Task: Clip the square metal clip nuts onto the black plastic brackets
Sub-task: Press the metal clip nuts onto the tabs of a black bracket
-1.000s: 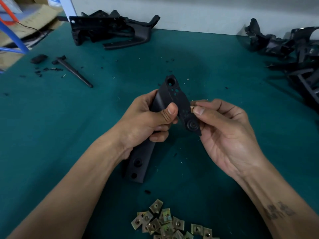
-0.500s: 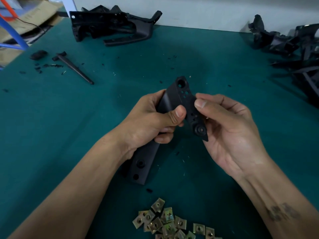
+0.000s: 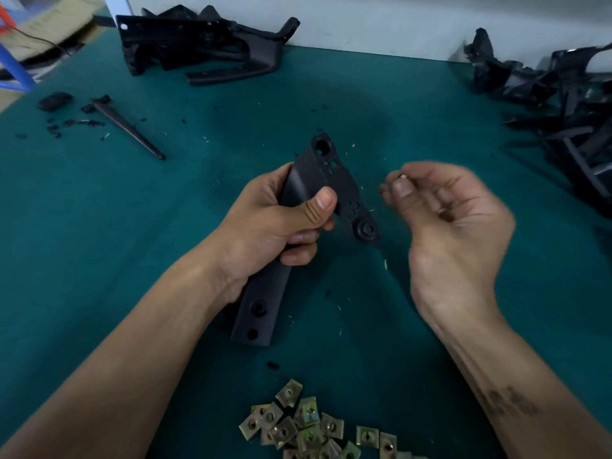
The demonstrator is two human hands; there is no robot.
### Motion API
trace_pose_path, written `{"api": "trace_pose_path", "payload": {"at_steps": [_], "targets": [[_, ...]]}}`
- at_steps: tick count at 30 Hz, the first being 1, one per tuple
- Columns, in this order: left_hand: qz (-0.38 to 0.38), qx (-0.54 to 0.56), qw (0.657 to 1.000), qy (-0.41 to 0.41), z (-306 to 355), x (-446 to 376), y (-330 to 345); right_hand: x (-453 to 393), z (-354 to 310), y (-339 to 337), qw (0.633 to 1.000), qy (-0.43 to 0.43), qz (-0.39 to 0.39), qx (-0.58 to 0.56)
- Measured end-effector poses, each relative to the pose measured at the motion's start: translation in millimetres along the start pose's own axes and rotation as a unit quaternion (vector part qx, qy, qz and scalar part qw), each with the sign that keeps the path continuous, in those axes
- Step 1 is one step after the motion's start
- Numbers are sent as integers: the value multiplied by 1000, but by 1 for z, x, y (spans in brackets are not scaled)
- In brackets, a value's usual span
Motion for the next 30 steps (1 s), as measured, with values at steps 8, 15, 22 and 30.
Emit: {"api": "trace_pose_path", "payload": {"at_steps": [8, 15, 22, 30], "targets": [[-36, 32, 999, 10, 3, 3, -1, -3, -17, -18, 904, 314, -185, -223], [-109, 94, 989, 40, 7, 5, 2, -5, -13, -22, 972, -80, -52, 215], [-103, 30, 994, 27, 4, 4, 5, 24, -7, 0, 993, 60, -54, -91], [-62, 5, 998, 8, -2, 0, 4, 29, -9, 8, 967, 174, -49, -180]]}}
Point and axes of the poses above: each hand's wrist, its own x-axis away from the middle knuckle, its own y-axis out of the palm, z = x × y, the point moved 3 cm from there along -x, towards the middle knuckle, and after that the axes turned 14 degrees about -x, right-handed, at the moved point
